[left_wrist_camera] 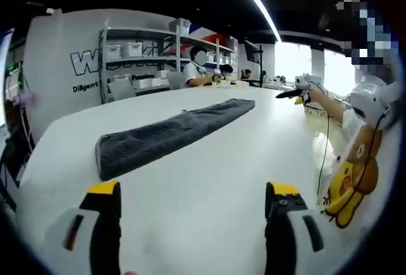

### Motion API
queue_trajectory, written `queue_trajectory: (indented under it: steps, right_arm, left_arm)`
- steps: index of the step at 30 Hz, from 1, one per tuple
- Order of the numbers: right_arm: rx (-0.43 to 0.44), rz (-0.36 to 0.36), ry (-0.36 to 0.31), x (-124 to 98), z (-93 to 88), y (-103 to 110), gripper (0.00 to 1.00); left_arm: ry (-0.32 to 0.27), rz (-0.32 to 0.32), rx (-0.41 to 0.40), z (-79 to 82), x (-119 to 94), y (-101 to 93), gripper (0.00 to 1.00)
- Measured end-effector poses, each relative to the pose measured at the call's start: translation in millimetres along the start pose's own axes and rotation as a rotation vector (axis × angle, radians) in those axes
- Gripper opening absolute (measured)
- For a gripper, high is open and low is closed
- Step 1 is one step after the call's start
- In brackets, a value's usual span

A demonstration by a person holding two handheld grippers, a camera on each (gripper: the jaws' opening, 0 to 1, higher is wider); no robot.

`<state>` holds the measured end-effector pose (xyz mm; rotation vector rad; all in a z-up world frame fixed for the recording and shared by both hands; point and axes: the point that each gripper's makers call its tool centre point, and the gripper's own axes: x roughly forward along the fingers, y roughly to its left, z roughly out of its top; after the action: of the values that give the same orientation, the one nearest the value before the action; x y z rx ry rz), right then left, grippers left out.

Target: Fold the towel on the table until its edges align and the towel forms a compact rectangular stack.

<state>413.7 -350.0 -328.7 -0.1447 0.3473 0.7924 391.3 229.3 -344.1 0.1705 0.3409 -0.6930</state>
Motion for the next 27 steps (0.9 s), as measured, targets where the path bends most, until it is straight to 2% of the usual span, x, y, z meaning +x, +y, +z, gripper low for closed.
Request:
queue_trajectory:
  steps: [3,6,12,18,21,27]
  right_arm:
    - [0.0,-0.012,-0.005,3.0,10.9,-20.2,0.97]
    - [-0.018,-0.02,0.005,8.5,18.3,-38.2,0.97]
    - [-0.027,-0.011,0.01,23.5,28.5,-70.6,0.94]
    - [-0.026,-0.003,0.043,49.5,31.7,-100.5,0.91]
    - [-0.009,-0.008,0.064,66.4,30.5,-122.0,0.89]
    - [0.025,-0.027,0.092,96.3,25.3,-157.9,0.79]
  left_arm:
    - [-0.027,0.004,0.017,19.8,12.1,19.7,0.98]
    - [-0.026,0.009,0.022,28.1,23.6,36.8,0.97]
    - [-0.007,0.02,0.032,32.7,44.3,62.2,0.96]
    - [0.013,0.019,0.02,32.4,65.0,84.4,0.95]
    - [0.027,0.021,0.021,31.1,77.3,94.2,0.94]
    - [0.044,0.022,0.014,30.9,99.3,115.8,0.91]
